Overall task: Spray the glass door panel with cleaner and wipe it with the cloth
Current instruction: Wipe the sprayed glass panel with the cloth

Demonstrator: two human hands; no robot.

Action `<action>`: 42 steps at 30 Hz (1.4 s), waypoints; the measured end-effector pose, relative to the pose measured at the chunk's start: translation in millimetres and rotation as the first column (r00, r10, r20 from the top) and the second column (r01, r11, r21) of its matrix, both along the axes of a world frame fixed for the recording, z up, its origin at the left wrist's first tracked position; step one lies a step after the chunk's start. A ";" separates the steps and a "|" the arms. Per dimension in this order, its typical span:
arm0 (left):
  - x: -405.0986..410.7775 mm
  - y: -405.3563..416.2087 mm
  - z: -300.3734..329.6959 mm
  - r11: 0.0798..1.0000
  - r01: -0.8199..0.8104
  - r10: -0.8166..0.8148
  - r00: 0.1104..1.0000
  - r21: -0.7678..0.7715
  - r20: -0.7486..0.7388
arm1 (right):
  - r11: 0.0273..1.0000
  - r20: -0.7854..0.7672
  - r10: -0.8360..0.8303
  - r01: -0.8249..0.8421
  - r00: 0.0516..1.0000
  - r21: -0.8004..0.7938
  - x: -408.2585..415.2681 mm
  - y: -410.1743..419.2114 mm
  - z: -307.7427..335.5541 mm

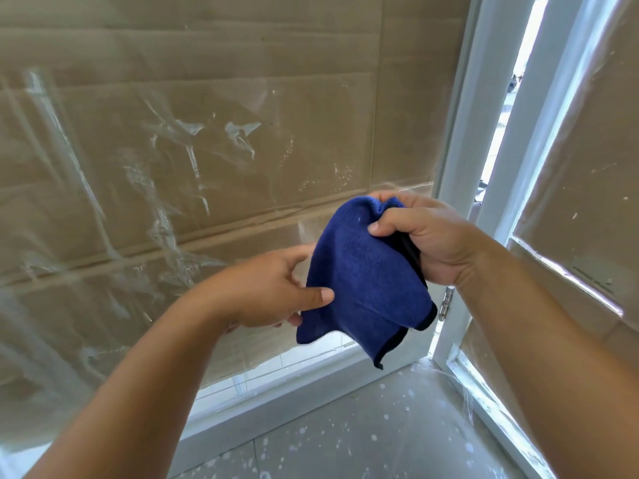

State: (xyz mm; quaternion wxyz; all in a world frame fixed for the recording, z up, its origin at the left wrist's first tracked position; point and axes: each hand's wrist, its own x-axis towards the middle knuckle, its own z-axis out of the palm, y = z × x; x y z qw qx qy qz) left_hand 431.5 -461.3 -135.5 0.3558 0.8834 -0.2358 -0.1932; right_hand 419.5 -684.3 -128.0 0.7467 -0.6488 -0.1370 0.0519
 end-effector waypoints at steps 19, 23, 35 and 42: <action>-0.3 -3.0 20.1 0.820 -0.013 0.065 0.995 -0.573 0.070 | 0.889 -0.069 -0.400 0.369 0.914 -0.270 29.5 -16.9 -39.2; -1.1 -5.3 22.6 0.746 -0.156 0.162 0.985 -0.648 -0.050 | 0.796 0.204 -0.501 0.541 0.841 -0.273 24.4 -15.8 -23.0; 1.9 -6.2 30.4 0.469 -0.409 0.342 0.901 -0.783 -0.266 | 0.702 -0.008 -0.093 0.060 0.996 -0.709 -0.7 4.5 -12.0; -0.5 -5.8 34.9 0.363 -0.409 0.256 0.908 -0.837 -0.333 | 0.984 -0.127 -0.140 0.124 0.982 -0.128 12.7 18.1 -26.0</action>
